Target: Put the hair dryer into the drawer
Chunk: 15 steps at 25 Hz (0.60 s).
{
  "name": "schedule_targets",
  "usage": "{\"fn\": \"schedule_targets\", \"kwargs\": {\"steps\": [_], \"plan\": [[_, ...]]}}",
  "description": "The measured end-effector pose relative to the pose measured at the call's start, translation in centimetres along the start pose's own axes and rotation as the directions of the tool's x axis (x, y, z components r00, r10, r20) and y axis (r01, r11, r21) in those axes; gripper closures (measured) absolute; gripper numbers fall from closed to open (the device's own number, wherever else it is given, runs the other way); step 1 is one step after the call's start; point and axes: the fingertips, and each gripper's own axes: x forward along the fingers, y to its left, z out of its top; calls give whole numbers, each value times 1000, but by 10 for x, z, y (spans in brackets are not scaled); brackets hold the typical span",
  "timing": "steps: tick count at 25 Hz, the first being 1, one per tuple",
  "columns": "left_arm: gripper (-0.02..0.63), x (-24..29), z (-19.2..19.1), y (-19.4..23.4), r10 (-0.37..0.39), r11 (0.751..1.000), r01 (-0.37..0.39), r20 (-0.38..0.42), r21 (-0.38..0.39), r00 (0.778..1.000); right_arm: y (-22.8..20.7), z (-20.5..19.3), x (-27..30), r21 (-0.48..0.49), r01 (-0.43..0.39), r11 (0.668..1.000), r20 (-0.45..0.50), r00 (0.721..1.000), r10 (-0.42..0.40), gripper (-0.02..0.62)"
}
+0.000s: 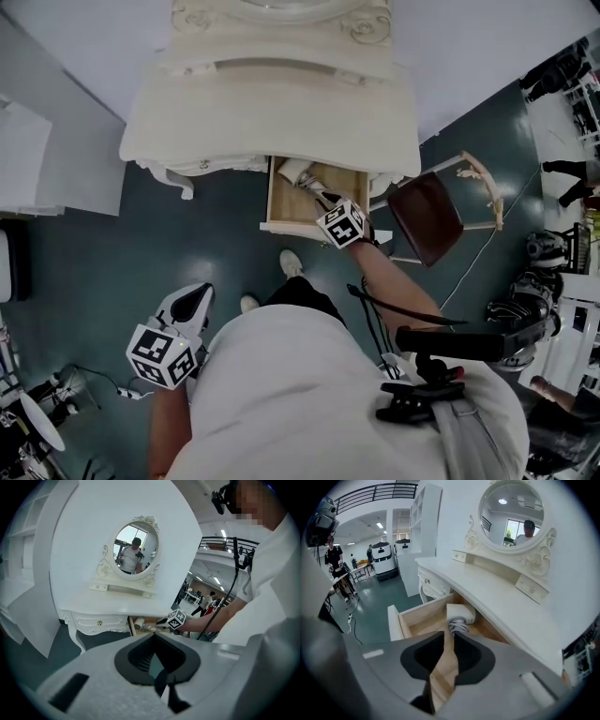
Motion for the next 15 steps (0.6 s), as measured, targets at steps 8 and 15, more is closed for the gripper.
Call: {"fn": "schedule_targets", "kwargs": {"steps": [8,15], "plan": [[603,-38,-24,-9,-51,998,50,22,30,998,57,-3,-58,115,-23,993,22,1000,20,597],[603,-66,-53,-14,-96,993,95,7,69,995,134,-3,-113,166,-70,984,56,997,62,597]]}}
